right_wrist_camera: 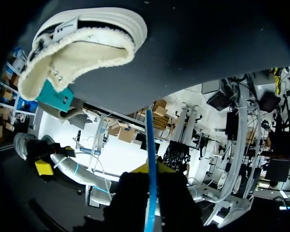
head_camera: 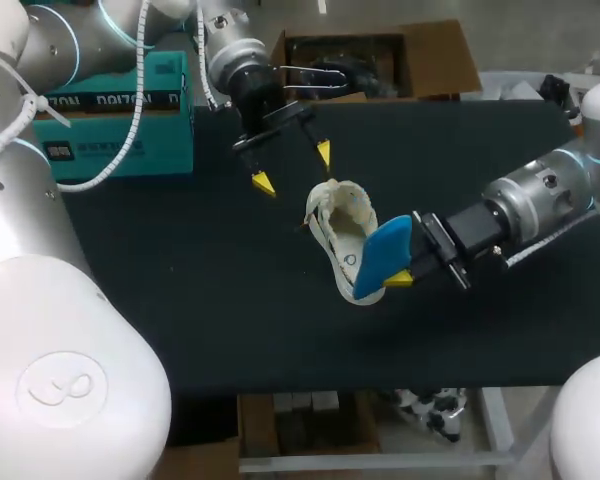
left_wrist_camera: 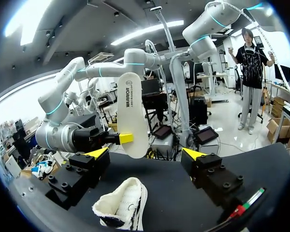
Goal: Open the shoe tongue, take the insole out of the shoe, put the insole back into the shoe, and pack the shoe into the shoebox
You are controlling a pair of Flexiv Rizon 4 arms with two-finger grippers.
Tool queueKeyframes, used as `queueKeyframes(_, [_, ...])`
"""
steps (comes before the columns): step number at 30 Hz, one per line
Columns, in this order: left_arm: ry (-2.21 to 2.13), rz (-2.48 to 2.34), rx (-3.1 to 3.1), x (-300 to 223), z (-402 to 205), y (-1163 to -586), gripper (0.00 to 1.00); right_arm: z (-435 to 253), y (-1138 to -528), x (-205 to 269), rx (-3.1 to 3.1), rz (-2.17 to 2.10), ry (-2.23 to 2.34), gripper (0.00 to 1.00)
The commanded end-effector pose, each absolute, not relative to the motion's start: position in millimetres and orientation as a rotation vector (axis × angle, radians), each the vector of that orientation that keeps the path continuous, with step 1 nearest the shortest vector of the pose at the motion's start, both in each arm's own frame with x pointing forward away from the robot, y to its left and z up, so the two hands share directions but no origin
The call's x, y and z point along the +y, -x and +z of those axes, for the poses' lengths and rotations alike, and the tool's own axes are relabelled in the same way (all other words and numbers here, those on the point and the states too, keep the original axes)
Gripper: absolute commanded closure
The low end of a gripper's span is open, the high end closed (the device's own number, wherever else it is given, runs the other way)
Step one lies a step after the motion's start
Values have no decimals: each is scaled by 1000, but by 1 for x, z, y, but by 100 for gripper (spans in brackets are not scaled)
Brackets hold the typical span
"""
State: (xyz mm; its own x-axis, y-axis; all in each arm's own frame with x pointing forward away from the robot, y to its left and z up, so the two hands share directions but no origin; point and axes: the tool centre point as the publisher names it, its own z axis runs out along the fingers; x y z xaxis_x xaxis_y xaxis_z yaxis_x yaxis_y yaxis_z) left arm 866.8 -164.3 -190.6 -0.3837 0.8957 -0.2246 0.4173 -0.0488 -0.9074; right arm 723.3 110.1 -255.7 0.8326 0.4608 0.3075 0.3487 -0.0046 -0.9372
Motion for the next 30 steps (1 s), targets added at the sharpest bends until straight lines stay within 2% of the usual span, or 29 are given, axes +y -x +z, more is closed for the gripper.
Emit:
queueKeyframes(1, [1386,1433,-1790,-164,-192,-865,0,-256,-726,110,-654,104,1606,100])
queueKeyframes(30, [1390,1470,-1810,-164,-192,-855,0,-256,-726,110,-654,104,1606,100])
